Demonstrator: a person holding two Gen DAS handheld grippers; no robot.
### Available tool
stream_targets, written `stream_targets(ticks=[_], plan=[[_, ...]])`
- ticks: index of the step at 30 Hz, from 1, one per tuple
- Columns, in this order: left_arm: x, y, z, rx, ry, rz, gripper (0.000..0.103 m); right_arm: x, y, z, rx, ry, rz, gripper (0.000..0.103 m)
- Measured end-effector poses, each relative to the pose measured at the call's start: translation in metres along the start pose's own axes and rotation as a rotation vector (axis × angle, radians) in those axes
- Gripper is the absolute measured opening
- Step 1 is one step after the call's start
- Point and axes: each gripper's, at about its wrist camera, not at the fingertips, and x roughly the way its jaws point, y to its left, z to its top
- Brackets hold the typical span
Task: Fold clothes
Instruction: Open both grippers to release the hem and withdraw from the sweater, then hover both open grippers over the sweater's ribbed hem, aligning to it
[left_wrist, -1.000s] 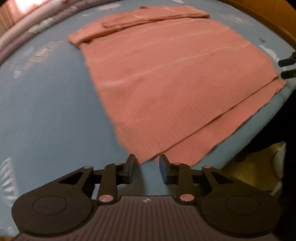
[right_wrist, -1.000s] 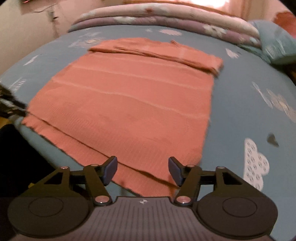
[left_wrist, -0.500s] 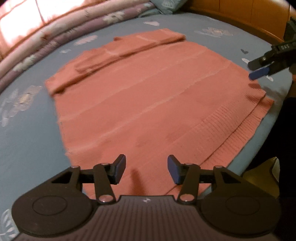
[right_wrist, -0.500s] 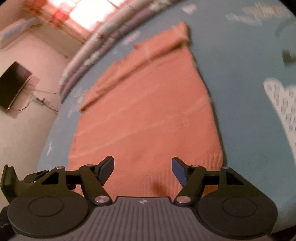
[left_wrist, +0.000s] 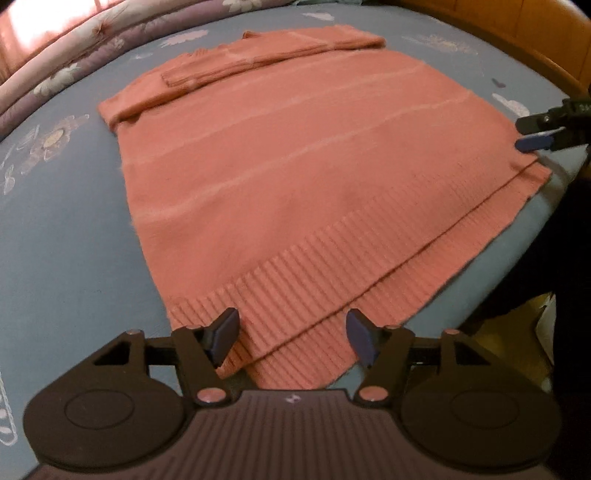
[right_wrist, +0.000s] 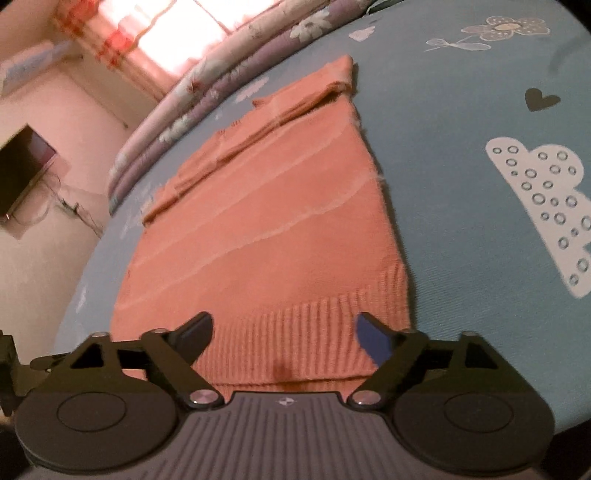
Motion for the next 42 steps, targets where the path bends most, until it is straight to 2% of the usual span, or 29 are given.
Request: stream_targets(ticks=[3, 6, 8, 11, 15, 17, 20, 23, 25, 29, 31, 36, 39, 42], plan=[[0.000, 0.007, 0.019, -0.009, -0.044, 0.011, 0.067, 0.005, 0.012, -0.006, -0.066, -0.015, -0.029, 0.102], [0.000, 0.014, 0.038, -0.018, -0.088, 0.022, 0.067, 0.010, 0.024, -0.011, -0.140, -0.016, -0.088, 0.103], [0.016, 0.031, 0.048, -0.075, -0.084, 0.020, 0.067, 0.014, 0.032, -0.014, -0.189, -0.017, -0.128, 0.103], [0.034, 0.052, 0.047, -0.161, -0.060, 0.031, 0.067, 0.017, 0.041, -0.019, -0.244, -0.020, -0.169, 0.103], [0.040, 0.069, 0.022, -0.257, -0.014, 0.028, 0.068, 0.016, 0.039, -0.021, -0.254, -0.023, -0.176, 0.103], [0.033, 0.072, 0.011, -0.252, -0.014, 0.007, 0.070, 0.015, 0.041, -0.023, -0.258, -0.025, -0.184, 0.103], [0.019, 0.073, 0.012, -0.230, -0.009, -0.001, 0.069, 0.017, 0.045, -0.025, -0.290, -0.017, -0.210, 0.103], [0.006, 0.076, 0.039, -0.167, -0.081, 0.033, 0.070, 0.021, 0.051, -0.028, -0.328, -0.016, -0.241, 0.103], [0.006, 0.083, 0.064, -0.170, -0.134, 0.039, 0.070, 0.023, 0.054, -0.032, -0.351, -0.024, -0.264, 0.103], [0.040, 0.107, 0.115, -0.242, -0.198, 0.022, 0.070, 0.028, 0.061, -0.036, -0.388, -0.022, -0.317, 0.103], [0.069, 0.119, 0.132, -0.278, -0.186, 0.026, 0.070, 0.029, 0.063, -0.038, -0.406, -0.017, -0.336, 0.103], [0.121, 0.142, 0.148, -0.333, -0.186, 0.080, 0.070, 0.034, 0.068, -0.041, -0.452, -0.003, -0.372, 0.103], [0.136, 0.156, 0.147, -0.368, -0.195, 0.131, 0.070, 0.037, 0.071, -0.042, -0.478, 0.002, -0.392, 0.103], [0.135, 0.162, 0.141, -0.365, -0.221, 0.119, 0.069, 0.037, 0.071, -0.043, -0.485, 0.004, -0.392, 0.103]])
